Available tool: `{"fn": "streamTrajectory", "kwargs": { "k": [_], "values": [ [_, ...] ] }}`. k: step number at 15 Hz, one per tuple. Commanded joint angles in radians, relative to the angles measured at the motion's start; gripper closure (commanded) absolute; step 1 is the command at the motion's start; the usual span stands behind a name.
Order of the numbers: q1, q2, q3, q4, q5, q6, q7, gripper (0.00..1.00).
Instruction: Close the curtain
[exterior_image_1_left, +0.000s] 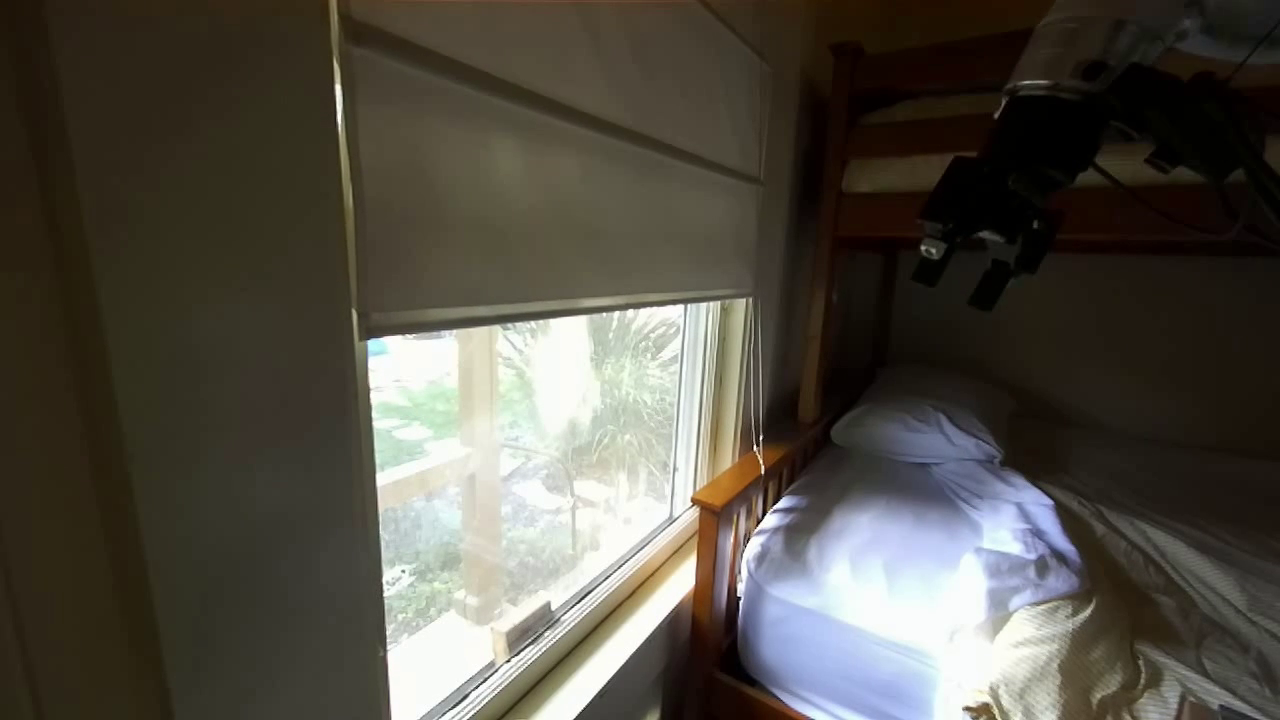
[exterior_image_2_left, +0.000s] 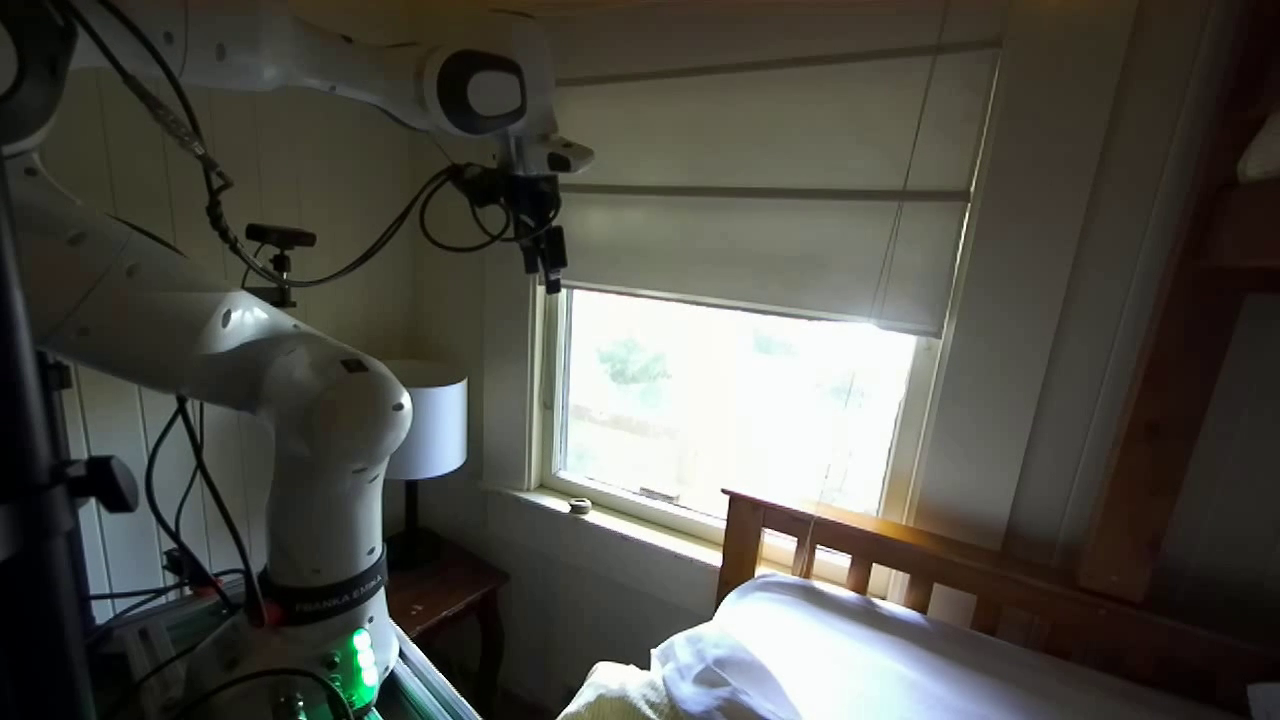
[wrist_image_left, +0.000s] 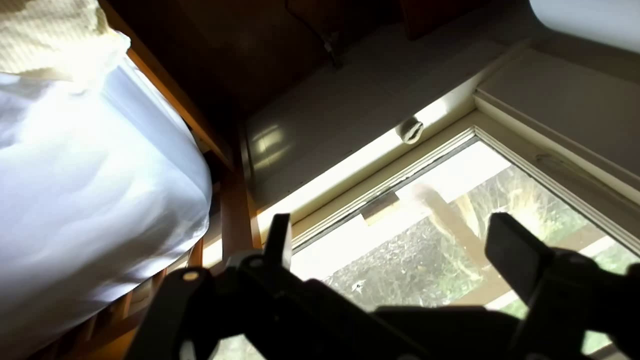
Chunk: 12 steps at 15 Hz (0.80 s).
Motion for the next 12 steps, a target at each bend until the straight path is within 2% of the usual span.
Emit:
{"fn": "streamTrajectory", "kwargs": {
  "k": [1, 2, 3, 5, 12],
  "values": [
    [-0.047, 0.057, -0.062, 0.142, -0.099, -0.169, -0.125, 0.00],
    [-0.076, 0.062, -0.062, 0.163, -0.103, -0.172, -0.085, 0.00],
    [-0.049, 0.021, -0.055, 0.090, -0.061, -0.119, -0.092, 0.00],
    [-0.077, 0.033, -0.065, 0.130, -0.073, -0.143, -0.091, 0.00],
    [-0.093, 0.068, -0.065, 0.165, -0.084, -0.124, -0.083, 0.00]
  ]
}}
